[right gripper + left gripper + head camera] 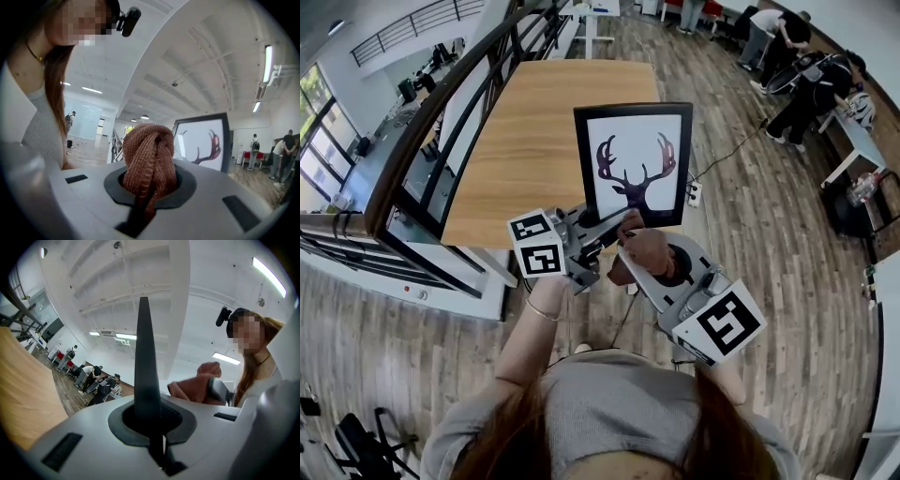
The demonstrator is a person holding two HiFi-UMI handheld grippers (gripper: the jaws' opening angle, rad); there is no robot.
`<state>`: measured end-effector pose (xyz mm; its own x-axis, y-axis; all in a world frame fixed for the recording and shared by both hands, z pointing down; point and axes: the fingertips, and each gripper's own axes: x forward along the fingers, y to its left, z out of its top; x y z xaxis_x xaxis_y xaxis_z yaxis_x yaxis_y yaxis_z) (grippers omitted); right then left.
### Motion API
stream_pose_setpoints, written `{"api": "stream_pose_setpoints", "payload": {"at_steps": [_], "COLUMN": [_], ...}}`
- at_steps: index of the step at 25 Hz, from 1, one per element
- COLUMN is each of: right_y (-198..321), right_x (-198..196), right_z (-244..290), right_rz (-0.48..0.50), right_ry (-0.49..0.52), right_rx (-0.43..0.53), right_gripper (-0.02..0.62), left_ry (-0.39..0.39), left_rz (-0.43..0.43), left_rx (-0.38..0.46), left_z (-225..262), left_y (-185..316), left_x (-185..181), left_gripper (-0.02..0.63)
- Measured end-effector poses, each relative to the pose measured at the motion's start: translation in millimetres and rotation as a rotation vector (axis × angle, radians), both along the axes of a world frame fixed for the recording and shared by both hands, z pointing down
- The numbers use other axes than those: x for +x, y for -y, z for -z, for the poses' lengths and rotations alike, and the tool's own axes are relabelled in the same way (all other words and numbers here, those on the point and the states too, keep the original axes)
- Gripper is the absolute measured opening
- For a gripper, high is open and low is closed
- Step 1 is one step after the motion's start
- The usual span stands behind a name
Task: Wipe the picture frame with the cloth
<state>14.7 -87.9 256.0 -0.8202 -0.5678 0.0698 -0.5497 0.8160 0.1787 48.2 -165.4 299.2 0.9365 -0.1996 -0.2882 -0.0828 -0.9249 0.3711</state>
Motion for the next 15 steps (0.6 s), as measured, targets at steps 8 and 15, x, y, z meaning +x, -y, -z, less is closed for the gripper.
{"api": "stream_pose_setpoints", "payload": {"at_steps": [8,15], "right_y": [40,74], "right_x": [52,15], "right_z": [112,145], "right_rz": [-0.292,-0.385], "right_ry": [0.133,0.059], "right_rx": [0.370,0.603], "right_gripper": [0.046,0.046], "left_ry": [0.036,0.011], "left_rz": [-0.031,-0.088], "left_rx": [-0.010,-0.014], "left_z": [-7,2], "left_y": [-6,-16], "left_x": [1,-1], "left_gripper": [0.020,0.020]}}
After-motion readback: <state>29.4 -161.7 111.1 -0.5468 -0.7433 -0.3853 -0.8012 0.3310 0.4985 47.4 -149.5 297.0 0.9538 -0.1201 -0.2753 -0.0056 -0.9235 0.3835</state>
